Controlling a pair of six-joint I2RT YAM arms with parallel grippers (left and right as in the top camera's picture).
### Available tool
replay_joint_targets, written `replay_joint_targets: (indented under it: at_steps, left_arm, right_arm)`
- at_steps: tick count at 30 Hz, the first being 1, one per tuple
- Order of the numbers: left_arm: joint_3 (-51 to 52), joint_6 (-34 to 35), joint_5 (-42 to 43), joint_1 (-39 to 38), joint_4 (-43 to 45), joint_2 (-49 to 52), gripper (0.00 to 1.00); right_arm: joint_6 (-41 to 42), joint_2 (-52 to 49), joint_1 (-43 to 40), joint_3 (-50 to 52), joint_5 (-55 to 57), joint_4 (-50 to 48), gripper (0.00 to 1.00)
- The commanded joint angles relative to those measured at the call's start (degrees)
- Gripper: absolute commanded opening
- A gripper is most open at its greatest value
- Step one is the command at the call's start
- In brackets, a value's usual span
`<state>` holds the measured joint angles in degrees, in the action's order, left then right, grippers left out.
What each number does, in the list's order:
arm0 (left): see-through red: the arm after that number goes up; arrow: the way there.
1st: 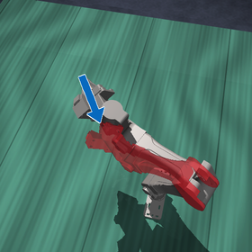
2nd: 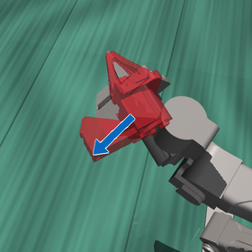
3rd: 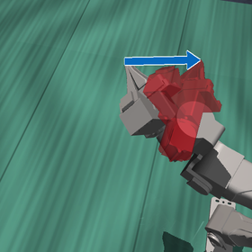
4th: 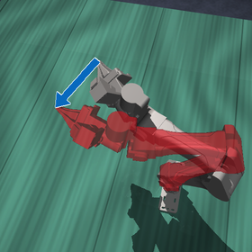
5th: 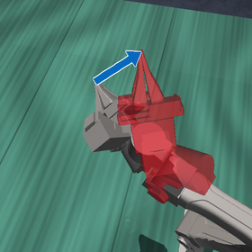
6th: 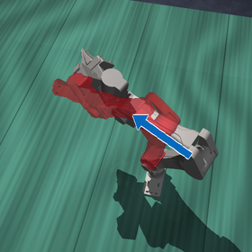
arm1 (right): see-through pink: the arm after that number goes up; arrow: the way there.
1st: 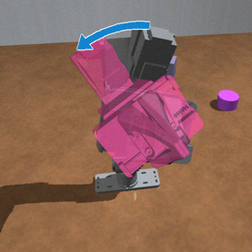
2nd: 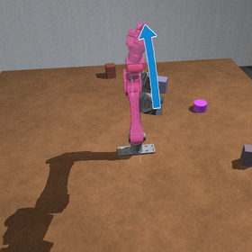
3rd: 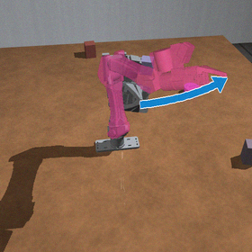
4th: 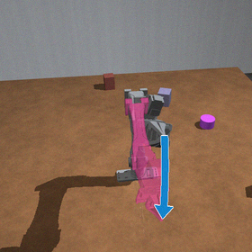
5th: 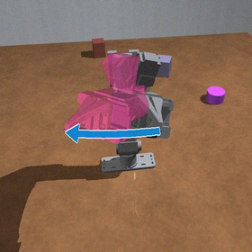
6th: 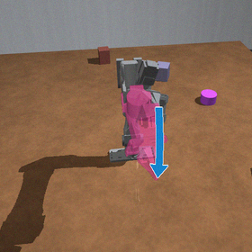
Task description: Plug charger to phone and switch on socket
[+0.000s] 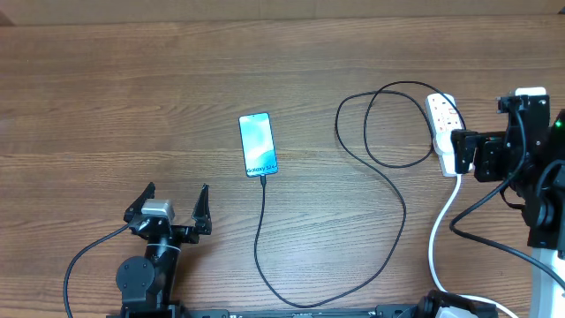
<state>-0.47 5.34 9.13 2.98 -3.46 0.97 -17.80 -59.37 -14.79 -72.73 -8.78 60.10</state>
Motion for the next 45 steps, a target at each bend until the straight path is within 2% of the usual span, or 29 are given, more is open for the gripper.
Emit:
replay_joint_targets:
  at_steps: [1, 8, 13, 19, 24, 29, 34, 37, 45]
  left_arm:
    - [0.17, -1.7, -0.72, -0.39, -0.2, -0.7, 1.0]
    - [0.17, -1.7, -0.72, -0.39, -0.2, -0.7, 1.0]
    - [0.17, -1.7, -0.72, -0.39, -0.2, -0.7, 1.0]
    - [0.17, -1.7, -0.74, -0.39, -0.2, -0.7, 0.99]
    - [0.17, -1.7, -0.72, -0.39, -0.2, -0.7, 0.99]
    - [0.17, -1.7, -0.74, -0.39, -0.2, -0.7, 1.0]
    - [0.17, -1.7, -0.74, -0.39, -0.2, -0.7, 1.0]
    - [0.17, -1.7, -0.74, -0.39, -0.2, -0.7, 1.0]
    - [0.17, -1.7, -0.72, -0.39, -0.2, -0.7, 1.0]
  right_arm:
    - [-0.31, 0.04, 2.14, -0.39, 4.7, 0.44, 1.0]
    - [-0.31, 0.07, 8.46, 0.2, 4.11, 2.32, 1.0]
    - [-0.79, 0.2, 8.5, 5.07, -2.6, -3.13, 1.0]
    - [-0.72, 1.46, 8.5, 16.98, -9.94, -13.05, 1.0]
    - [-0.72, 1.9, 8.5, 29.49, -15.34, -26.12, 1.0]
    - [-0.68, 3.26, 8.5, 42.27, -16.09, -36.57, 1.0]
    - [-0.68, 6.1, 8.5, 54.99, -19.63, -51.43, 1.0]
    - [-0.68, 8.09, 8.5, 59.8, -19.61, -58.47, 1.0]
    - [-0.46, 17.09, 8.5, 66.29, -19.17, -60.5, 1.0]
